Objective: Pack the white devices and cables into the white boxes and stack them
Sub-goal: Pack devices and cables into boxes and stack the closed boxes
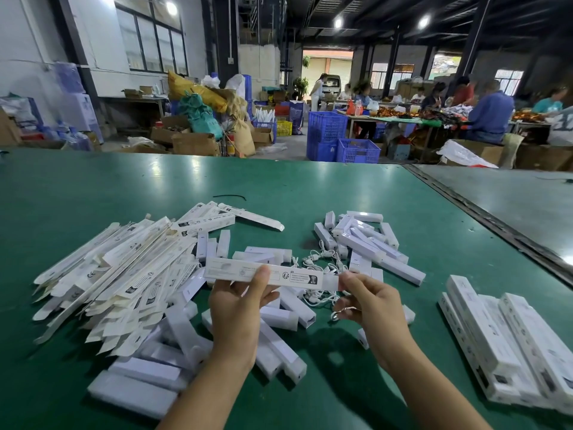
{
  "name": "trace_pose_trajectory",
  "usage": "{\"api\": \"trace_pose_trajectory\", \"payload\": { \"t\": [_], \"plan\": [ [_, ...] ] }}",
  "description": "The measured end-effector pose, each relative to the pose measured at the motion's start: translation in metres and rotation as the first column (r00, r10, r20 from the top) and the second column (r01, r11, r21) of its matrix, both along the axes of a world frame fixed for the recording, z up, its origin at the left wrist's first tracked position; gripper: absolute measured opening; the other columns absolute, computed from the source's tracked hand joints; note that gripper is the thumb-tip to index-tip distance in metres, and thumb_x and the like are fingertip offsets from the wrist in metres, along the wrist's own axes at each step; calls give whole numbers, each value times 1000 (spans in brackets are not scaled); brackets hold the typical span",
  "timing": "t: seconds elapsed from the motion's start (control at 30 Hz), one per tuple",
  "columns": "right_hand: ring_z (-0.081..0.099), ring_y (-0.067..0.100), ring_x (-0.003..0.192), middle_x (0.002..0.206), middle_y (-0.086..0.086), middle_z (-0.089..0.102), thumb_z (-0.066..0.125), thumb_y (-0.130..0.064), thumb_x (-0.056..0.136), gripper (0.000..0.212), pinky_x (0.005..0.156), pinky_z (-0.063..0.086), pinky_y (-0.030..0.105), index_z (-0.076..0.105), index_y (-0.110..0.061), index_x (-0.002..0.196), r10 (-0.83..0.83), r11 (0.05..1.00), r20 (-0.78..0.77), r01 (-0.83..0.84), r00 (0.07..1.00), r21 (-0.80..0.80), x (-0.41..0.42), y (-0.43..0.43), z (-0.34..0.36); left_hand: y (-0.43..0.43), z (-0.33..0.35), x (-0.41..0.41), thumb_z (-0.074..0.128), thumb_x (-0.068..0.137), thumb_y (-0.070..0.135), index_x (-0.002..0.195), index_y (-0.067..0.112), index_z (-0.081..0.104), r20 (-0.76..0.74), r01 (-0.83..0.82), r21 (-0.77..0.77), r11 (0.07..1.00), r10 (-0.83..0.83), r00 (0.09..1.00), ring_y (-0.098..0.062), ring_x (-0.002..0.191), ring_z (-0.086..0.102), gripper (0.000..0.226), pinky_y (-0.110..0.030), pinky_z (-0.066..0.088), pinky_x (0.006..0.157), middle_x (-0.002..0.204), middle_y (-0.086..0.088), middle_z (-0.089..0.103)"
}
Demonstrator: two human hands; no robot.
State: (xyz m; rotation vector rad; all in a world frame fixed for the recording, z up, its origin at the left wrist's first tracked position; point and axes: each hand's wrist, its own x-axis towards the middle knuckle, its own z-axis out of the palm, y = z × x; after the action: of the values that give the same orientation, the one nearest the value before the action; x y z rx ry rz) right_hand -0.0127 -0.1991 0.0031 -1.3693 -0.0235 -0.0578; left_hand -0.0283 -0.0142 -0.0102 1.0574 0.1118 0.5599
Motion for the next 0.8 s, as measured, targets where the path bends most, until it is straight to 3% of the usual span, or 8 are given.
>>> {"api": "trace_pose_trajectory", "payload": {
  "t": [0.07,0.17,0.33,0.47,0.63,0.7,0.73,0.8],
  "plan": [
    [58,17,55,79,0,72,59,-26,95,26,48,49,24,76,-11,83,6,999,7,-6,1000,-33,-2,2,1,1,0,0,76,70,31,98,12,65,-4,-6,3,1000,6,1000,-25,82,76,36,-26,59,65,89,-5,77],
    [59,18,51,93,0,74,53,-37,97,25,46,45,23,76,-27,96,43,999,30,-43,999,-18,-5,3,3,1,-1,0,76,70,32,101,11,66,-13,-9,22,1000,10,1000,-27,84,75,39,-27,60,65,93,-10,76],
    [55,22,44,106,2,73,45,-65,82,43,45,42,26,69,-42,110,197,980,16,-197,980,11,-10,5,4,-4,-2,-1,76,68,30,107,5,66,-15,-11,49,999,12,1000,-26,85,76,47,-24,59,63,96,-11,77],
    [56,20,41,119,-6,69,28,-75,85,63,46,45,25,57,-43,130,494,857,-71,-472,866,207,-8,3,4,-3,-2,-2,76,74,26,108,9,66,-18,14,62,998,-13,1000,-25,82,76,39,-23,58,62,94,-7,77],
    [60,21,44,108,-2,72,28,-80,83,73,45,49,25,51,-38,138,658,697,-35,-591,752,407,-6,-5,5,-4,-1,-4,74,72,31,107,15,67,-28,76,75,994,-74,997,-27,82,76,39,-25,59,63,94,-8,77],
    [57,20,41,103,2,73,28,-77,86,70,42,46,24,57,-35,134,618,732,-72,-541,783,414,-3,-7,7,-2,0,-4,74,75,30,108,13,66,-35,76,76,994,-74,997,-27,82,76,38,-26,59,64,96,-9,77],
    [53,19,38,100,4,74,29,-72,89,65,39,43,23,61,-32,129,526,817,-121,-460,842,348,0,-9,7,-1,0,-3,74,79,27,107,12,66,-41,62,63,996,-60,997,-28,82,76,33,-26,59,64,96,-10,77],
    [45,15,39,92,4,74,40,-48,100,41,40,37,22,64,-23,121,182,980,-115,-189,977,-53,6,-15,4,4,0,0,71,87,19,104,13,65,-61,14,5,1000,-14,998,-27,80,76,19,-26,59,63,94,-9,77]
  ]
}}
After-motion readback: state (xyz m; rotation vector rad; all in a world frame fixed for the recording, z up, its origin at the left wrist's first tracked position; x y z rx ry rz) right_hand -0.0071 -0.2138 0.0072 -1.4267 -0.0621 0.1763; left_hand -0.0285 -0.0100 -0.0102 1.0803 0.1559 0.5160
